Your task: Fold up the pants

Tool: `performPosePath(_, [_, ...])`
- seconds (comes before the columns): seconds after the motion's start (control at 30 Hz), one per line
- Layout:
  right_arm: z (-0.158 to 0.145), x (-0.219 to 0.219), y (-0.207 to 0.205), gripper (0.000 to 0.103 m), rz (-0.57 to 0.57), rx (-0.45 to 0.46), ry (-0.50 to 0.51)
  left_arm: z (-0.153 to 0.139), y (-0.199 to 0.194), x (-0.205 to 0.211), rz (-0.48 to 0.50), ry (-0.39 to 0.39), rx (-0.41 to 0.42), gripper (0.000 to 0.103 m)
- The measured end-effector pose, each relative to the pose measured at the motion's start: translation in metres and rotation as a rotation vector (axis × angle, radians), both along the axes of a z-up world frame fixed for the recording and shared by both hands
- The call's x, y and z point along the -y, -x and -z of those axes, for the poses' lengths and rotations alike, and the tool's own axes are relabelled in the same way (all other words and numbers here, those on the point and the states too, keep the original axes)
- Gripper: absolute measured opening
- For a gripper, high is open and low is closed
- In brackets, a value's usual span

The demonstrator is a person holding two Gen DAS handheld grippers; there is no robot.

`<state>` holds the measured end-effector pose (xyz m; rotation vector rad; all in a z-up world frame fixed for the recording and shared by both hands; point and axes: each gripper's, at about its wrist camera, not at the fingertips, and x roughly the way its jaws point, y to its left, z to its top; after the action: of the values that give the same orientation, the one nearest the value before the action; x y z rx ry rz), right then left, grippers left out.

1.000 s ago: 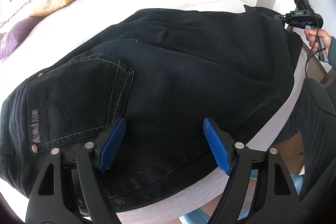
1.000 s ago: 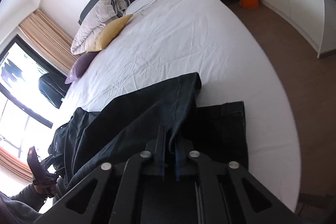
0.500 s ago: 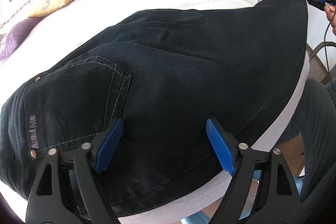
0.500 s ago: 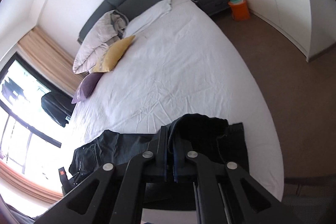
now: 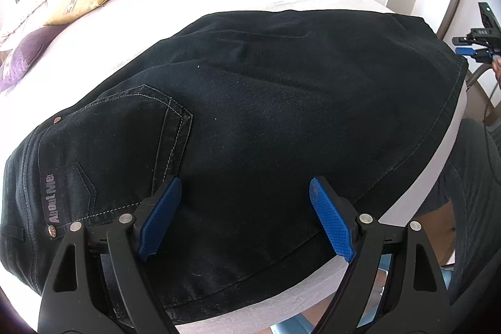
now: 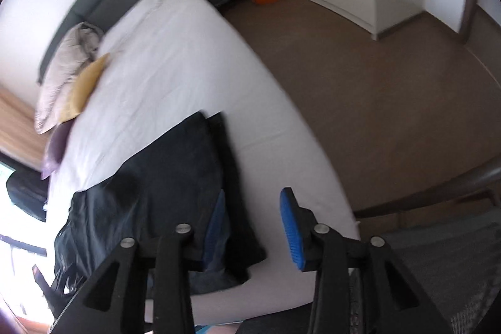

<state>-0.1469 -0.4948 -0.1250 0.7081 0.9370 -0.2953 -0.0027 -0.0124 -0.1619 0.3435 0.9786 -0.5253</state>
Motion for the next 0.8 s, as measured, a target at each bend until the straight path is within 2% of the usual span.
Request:
performPosePath(0.07, [0.004, -0.009, 0.003, 0.046, -0.046, 0.023, -0.015, 0.0, 0.0, 0.002, -0.006, -0.002, 0.0, 0.084])
performPosePath(0.17, [0.013, -0.02, 0.003, 0.051, -0.085, -0.036, 0.005, -0.002, 0.002, 0.007, -0.014, -0.005, 0.0, 0.084])
performPosePath(0.27, [0.022, -0.022, 0.003, 0.051, -0.111, -0.029, -0.05, -0.001, 0.004, 0.005, -0.018, -0.001, 0.003, 0.084])
performPosePath(0.43, [0.025, -0.017, 0.001, 0.051, -0.134, -0.046, -0.071, 0.0, 0.005, 0.005, -0.023, 0.005, 0.004, 0.086])
performPosePath(0.5, [0.026, -0.014, -0.004, 0.048, -0.14, -0.036, -0.094, 0.0, 0.004, 0.006, -0.026, 0.006, 0.005, 0.086])
performPosePath(0.53, [0.028, -0.009, -0.004, 0.044, -0.141, -0.036, -0.109, 0.0, 0.004, 0.006, -0.026, 0.008, 0.005, 0.086])
performPosePath(0.57, [0.029, -0.015, -0.014, 0.034, -0.141, -0.037, -0.109, 0.0, 0.004, 0.005, -0.027, 0.009, 0.005, 0.086])
performPosePath(0.63, [0.027, -0.014, -0.018, 0.027, -0.158, -0.038, -0.097, 0.0, 0.003, 0.004, -0.028, 0.011, 0.005, 0.086])
performPosePath(0.73, [0.02, -0.022, -0.025, 0.014, -0.181, -0.05, -0.034, 0.0, 0.002, 0.003, -0.033, 0.015, 0.004, 0.087])
performPosePath(0.8, [0.014, -0.027, -0.027, 0.01, -0.179, -0.045, -0.002, 0.0, 0.001, 0.003, -0.038, 0.016, 0.004, 0.087])
